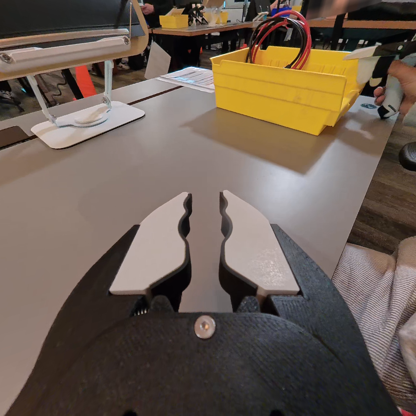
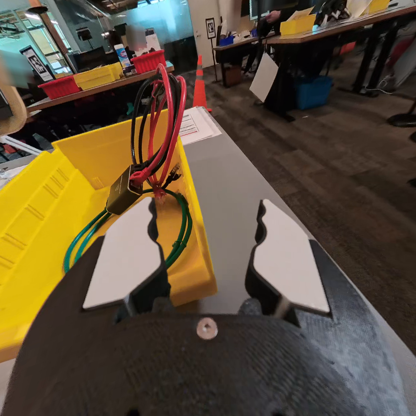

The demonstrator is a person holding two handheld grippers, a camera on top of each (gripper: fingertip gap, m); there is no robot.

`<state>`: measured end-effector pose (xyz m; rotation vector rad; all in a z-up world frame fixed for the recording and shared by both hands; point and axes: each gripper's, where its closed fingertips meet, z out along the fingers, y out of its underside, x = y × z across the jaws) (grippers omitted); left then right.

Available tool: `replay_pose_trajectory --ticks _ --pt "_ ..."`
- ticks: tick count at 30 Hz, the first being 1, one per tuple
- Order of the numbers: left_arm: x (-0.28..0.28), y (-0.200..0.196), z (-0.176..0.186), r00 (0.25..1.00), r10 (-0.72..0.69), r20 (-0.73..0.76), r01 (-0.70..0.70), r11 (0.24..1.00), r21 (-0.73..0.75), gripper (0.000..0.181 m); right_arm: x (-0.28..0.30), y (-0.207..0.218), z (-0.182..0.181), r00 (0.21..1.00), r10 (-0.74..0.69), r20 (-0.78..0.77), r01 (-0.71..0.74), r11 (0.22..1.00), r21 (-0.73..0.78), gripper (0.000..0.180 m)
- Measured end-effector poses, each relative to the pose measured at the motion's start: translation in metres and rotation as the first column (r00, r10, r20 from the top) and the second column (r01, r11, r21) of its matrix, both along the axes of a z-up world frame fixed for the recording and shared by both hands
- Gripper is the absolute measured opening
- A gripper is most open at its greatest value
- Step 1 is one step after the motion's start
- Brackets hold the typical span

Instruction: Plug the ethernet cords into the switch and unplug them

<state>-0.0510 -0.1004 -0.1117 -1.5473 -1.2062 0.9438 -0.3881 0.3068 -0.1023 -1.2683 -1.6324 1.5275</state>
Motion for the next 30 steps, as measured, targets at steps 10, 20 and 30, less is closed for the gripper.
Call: replay_pose_trajectory --ticks 10,20,30 --pt "0.011 0.003 -0.005 1.0 -0.003 0.015 0.004 0.994 -0.107 0.024 -0.018 -0.003 -0.002 1.0 -0.005 0.02 0.005 1.0 -0.008 0.143" --pt "0.01 0.007 -0.008 0.999 -0.015 0.03 0.019 0.991 -0.132 0.024 -0.031 -0.017 -0.031 0.983 0.053 0.176 -0.079 0.986 0.145 0.14" --pt "0.009 0.01 -0.013 0.998 -0.024 0.059 0.034 0.987 -0.159 0.024 -0.015 -0.043 -0.052 0.895 0.259 0.363 -0.273 0.962 -0.011 0.028"
